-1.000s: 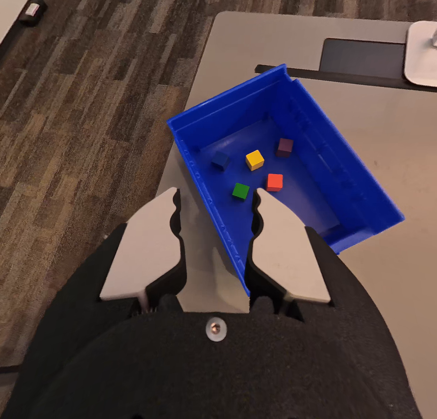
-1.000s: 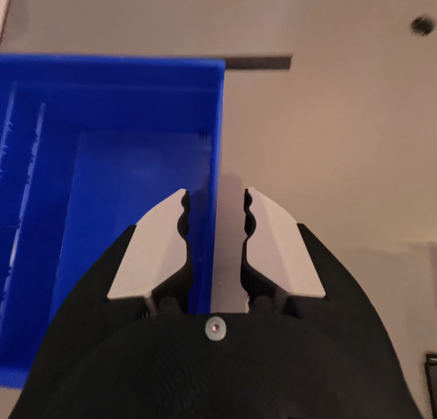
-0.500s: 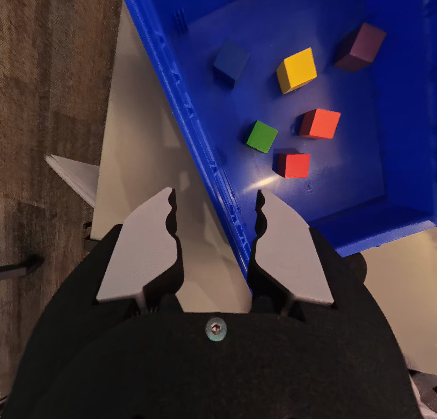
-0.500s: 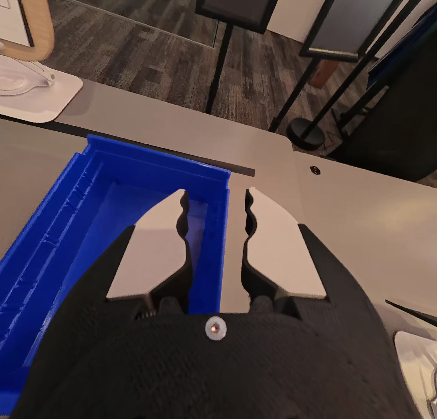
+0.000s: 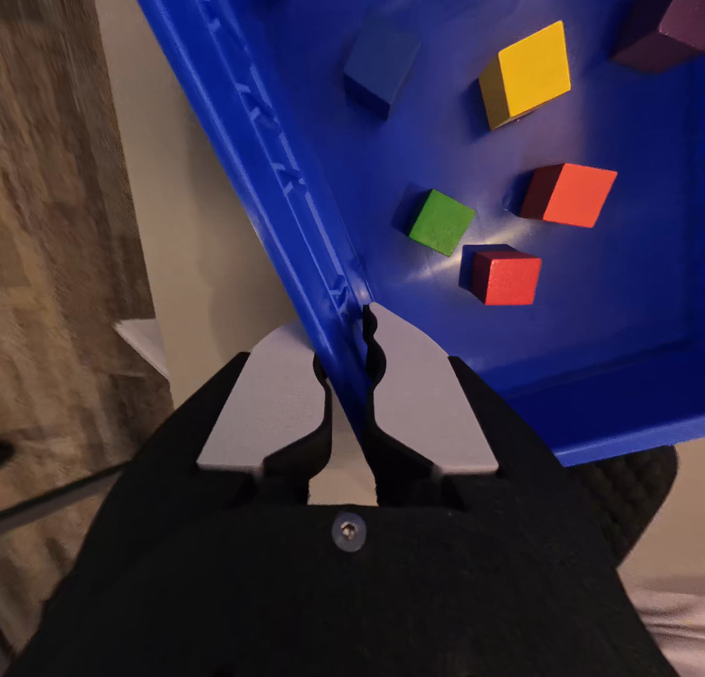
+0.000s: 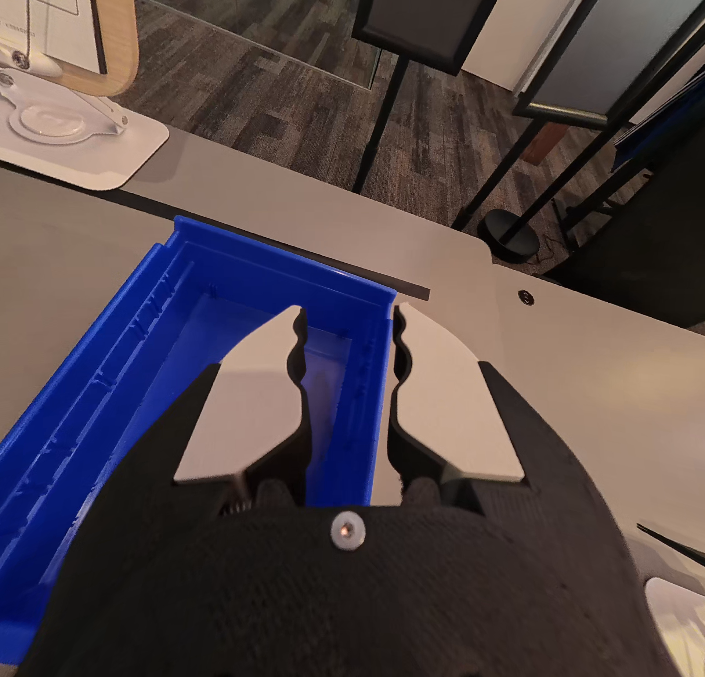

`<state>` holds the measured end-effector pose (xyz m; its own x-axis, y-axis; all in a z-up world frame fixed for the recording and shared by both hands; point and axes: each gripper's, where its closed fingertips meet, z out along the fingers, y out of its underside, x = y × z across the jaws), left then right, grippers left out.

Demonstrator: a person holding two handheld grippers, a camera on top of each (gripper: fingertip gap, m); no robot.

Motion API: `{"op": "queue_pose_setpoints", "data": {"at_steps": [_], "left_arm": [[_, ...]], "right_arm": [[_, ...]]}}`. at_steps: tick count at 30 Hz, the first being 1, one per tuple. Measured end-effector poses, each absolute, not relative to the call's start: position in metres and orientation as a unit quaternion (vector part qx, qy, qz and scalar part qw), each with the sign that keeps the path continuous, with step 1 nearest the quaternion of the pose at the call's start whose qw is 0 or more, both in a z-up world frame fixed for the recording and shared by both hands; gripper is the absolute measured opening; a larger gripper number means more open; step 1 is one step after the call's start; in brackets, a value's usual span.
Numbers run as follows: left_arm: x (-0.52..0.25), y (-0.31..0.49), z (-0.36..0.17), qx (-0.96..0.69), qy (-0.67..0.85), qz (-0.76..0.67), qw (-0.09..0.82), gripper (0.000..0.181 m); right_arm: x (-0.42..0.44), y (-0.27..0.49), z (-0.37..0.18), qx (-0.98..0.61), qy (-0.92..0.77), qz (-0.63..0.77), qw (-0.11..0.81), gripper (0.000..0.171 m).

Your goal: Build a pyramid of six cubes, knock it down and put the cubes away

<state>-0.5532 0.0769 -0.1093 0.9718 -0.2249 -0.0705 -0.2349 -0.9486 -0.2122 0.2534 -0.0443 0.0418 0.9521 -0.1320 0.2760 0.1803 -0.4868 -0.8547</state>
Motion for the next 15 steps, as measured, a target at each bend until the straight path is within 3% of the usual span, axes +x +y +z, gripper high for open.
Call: {"op": "queue_pose_setpoints", "data": {"at_steps": [9, 15], "left_arm": [[-0.513, 0.111, -0.109, -0.953, 0.278, 0.006, 0.119, 0.013], [-0.502, 0.126, -0.109, -0.942, 0.293, -0.027, 0.161, 0.009]], "right_arm": [[0.233, -0.028, 0.021, -0.864, -0.066, -0.164, 0.472, 0.043], [0.220, -0.018, 0.007, -0.872, -0.094, -0.172, 0.448, 0.043]]}}
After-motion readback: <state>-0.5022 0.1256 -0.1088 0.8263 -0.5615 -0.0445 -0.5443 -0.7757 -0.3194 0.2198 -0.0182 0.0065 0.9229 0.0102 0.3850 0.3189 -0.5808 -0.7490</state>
